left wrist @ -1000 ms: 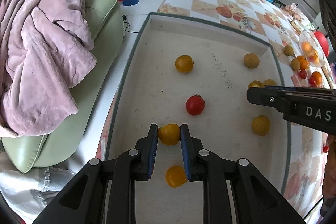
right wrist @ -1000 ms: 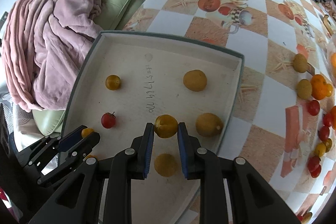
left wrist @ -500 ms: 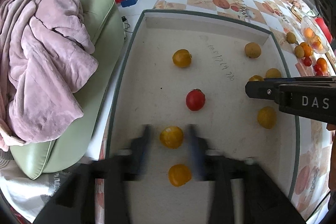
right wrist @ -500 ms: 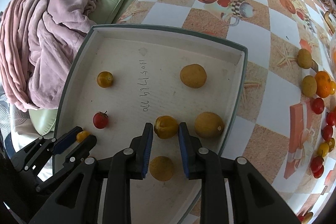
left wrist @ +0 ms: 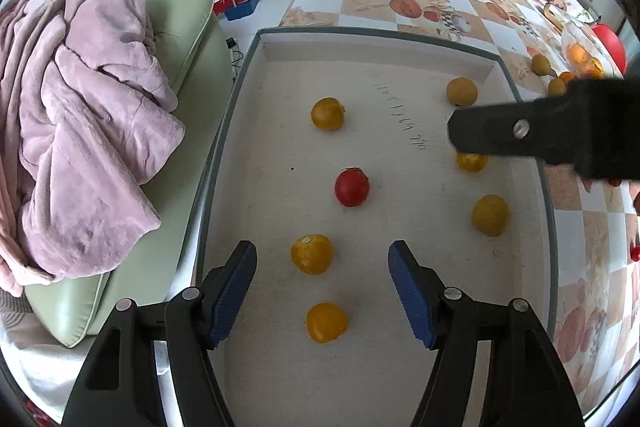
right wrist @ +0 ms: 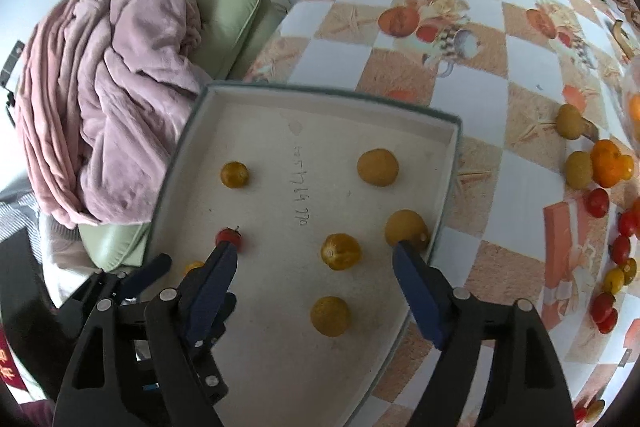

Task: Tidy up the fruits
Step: 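Open both tools to drop the yellow tomatoes into the tray, then move both open tools back over the fruit on the table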

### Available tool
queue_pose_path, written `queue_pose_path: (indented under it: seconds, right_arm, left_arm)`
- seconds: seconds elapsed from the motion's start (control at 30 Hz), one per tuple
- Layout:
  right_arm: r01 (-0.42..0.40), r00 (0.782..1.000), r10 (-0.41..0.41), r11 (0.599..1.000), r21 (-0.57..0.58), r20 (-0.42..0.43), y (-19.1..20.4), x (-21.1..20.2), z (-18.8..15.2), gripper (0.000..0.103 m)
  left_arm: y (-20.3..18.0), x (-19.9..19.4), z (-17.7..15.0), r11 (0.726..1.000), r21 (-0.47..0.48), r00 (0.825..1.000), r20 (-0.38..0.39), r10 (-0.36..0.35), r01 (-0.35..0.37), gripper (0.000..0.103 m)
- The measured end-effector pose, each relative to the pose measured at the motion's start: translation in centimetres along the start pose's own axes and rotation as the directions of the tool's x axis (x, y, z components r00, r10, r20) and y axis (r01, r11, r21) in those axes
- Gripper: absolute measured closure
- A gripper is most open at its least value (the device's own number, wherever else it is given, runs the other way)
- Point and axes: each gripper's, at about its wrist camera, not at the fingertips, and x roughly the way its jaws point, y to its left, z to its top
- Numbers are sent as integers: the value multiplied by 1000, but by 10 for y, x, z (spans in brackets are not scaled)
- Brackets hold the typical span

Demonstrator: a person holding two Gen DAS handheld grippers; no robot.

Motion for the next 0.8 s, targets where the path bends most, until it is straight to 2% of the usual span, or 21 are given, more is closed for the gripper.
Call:
queue_pose_path:
  seconds: [0.2,0.4,0.8]
  right_arm:
    - [27,998,-31,997,77,48,-27,-26,-10,20]
    - [75,994,-90,978,194,66,-75,-54,-36,20]
    - [213,969,-244,909,359,44,-171,-113,-121,20]
  left_arm:
    - [-18,-9,6,999,44,1000,11,-14,14,34]
    - [-57,-18,14,990,132,998,25,-56,52,34]
    - [-164,-34,24,937,305,984,7,-180,169,34]
